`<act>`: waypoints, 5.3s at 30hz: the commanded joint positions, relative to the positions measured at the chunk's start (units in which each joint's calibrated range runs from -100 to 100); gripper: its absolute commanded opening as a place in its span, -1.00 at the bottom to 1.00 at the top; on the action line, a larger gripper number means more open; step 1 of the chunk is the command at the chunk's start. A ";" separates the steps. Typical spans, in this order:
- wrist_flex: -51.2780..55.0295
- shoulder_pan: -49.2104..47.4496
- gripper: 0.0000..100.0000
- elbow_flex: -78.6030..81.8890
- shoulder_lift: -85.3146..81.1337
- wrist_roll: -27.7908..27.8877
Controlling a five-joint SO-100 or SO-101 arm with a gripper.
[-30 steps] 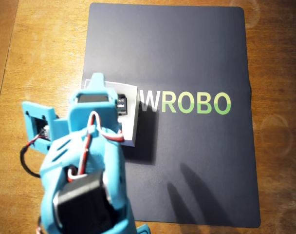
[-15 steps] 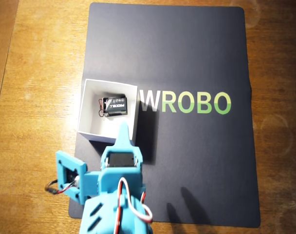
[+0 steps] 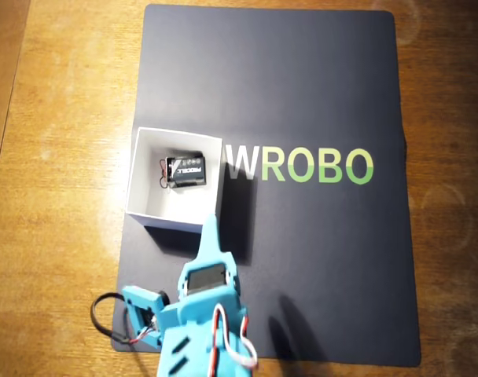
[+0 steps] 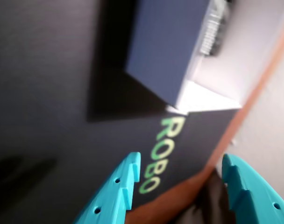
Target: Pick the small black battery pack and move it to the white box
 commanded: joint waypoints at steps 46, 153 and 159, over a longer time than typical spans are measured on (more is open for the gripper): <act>-4.58 1.49 -0.75 21.02 -14.79 -5.06; -4.58 1.49 -0.99 21.57 -14.79 -5.01; -4.58 1.49 -0.99 21.57 -14.79 -5.01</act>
